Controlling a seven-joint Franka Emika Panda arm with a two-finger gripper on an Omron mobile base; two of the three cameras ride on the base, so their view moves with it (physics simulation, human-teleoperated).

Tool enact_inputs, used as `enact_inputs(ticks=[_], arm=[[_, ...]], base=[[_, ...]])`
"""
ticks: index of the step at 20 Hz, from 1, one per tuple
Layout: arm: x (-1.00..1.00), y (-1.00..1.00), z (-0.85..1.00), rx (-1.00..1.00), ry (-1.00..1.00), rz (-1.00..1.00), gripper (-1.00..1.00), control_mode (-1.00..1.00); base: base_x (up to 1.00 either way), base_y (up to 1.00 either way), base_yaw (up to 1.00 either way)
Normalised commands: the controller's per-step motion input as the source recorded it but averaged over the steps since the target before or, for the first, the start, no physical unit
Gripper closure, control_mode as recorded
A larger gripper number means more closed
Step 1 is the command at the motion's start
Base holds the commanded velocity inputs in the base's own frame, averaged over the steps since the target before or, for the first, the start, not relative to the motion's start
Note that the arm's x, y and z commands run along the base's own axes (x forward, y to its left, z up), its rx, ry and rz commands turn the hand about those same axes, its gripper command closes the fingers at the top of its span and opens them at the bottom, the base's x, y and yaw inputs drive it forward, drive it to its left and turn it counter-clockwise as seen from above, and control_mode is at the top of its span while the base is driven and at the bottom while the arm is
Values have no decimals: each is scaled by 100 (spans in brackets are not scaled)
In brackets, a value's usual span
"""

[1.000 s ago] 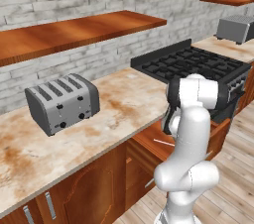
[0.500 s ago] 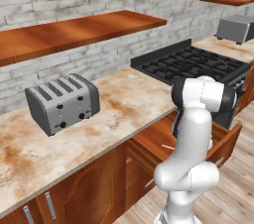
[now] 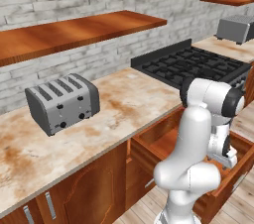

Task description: Take a straw from the drawer in front and place it inside the glass cup on the dining counter.

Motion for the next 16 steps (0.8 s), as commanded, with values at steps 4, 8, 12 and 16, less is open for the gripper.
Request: enact_inputs(ticks=[4,8,12,16], arm=[[-30,-9,0,-4,0,-2,-100,-100],[-2,5,26,0,-2,10,-100,-100],[0,15,77,0,-3,23,-100,-100],[1,35,54,-2,0,35,-100,-100]], base=[[0,0,0],[0,0,0],[0,0,0],[0,0,0]])
